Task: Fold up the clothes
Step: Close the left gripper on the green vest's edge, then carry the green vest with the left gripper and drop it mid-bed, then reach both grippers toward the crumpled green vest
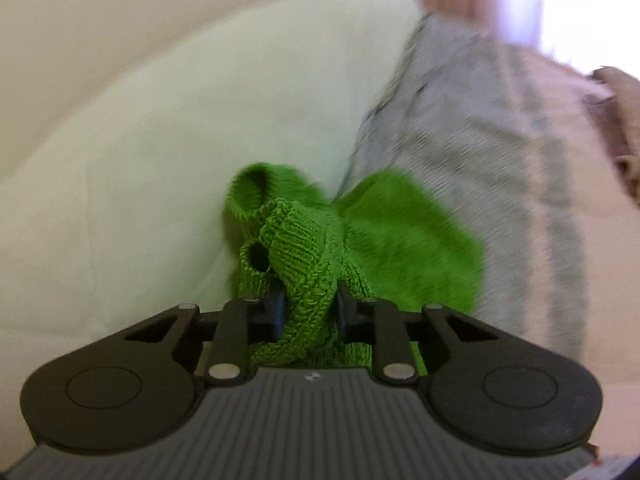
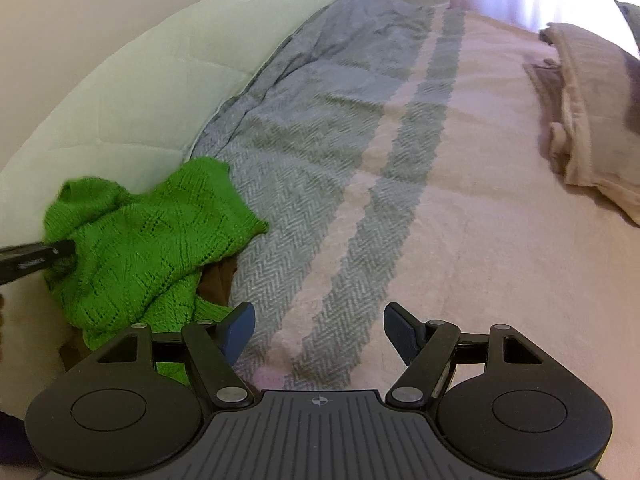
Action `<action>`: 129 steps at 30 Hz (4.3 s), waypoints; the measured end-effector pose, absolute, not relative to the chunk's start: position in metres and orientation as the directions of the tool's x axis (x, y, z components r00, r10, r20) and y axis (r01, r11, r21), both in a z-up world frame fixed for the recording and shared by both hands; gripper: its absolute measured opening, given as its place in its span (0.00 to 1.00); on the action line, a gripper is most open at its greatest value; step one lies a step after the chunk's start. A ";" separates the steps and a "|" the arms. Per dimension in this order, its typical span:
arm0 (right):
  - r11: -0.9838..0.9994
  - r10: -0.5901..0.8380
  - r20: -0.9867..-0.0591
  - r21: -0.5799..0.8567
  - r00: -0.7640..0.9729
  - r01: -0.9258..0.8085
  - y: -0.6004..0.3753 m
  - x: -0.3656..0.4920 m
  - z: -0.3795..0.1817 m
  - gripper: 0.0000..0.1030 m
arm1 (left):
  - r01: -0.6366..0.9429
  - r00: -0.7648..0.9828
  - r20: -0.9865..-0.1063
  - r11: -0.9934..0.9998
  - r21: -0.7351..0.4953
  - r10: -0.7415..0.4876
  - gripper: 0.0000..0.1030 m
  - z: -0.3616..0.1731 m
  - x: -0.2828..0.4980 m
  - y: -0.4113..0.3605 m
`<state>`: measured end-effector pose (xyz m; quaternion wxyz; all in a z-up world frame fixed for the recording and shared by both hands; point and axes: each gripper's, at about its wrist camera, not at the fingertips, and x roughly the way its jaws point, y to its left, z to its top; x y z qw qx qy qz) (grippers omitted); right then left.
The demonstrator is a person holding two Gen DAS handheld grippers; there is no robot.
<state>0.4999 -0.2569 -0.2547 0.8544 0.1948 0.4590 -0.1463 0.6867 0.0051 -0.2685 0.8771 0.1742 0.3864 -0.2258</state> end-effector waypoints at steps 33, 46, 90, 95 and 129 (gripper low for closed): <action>0.449 -0.532 -0.694 0.254 0.484 0.857 -0.389 -0.100 -0.077 0.67 | 0.971 0.093 -0.519 0.193 -0.141 -0.850 0.09 -0.038 0.134 -0.176; 0.391 -0.541 -0.720 0.244 0.436 0.888 -0.377 -0.250 -0.056 0.67 | 0.984 0.124 -0.733 0.179 0.002 -0.669 0.41 -0.090 0.000 -0.273; 0.170 -0.519 -0.816 0.192 0.254 0.967 -0.211 -0.210 -0.071 0.67 | 0.997 -0.041 -0.843 -0.075 0.000 -0.536 0.64 -0.120 0.016 -0.114; 0.186 -0.504 -0.826 0.183 0.253 0.965 -0.227 -0.211 -0.078 0.67 | 0.999 -0.028 -0.854 -0.045 -0.006 -0.520 0.64 -0.129 0.020 -0.122; 0.428 -0.351 -0.876 0.164 0.331 0.889 -0.455 -0.138 -0.217 0.67 | 0.943 0.102 -0.931 0.331 -0.021 -0.350 0.70 -0.276 0.099 -0.257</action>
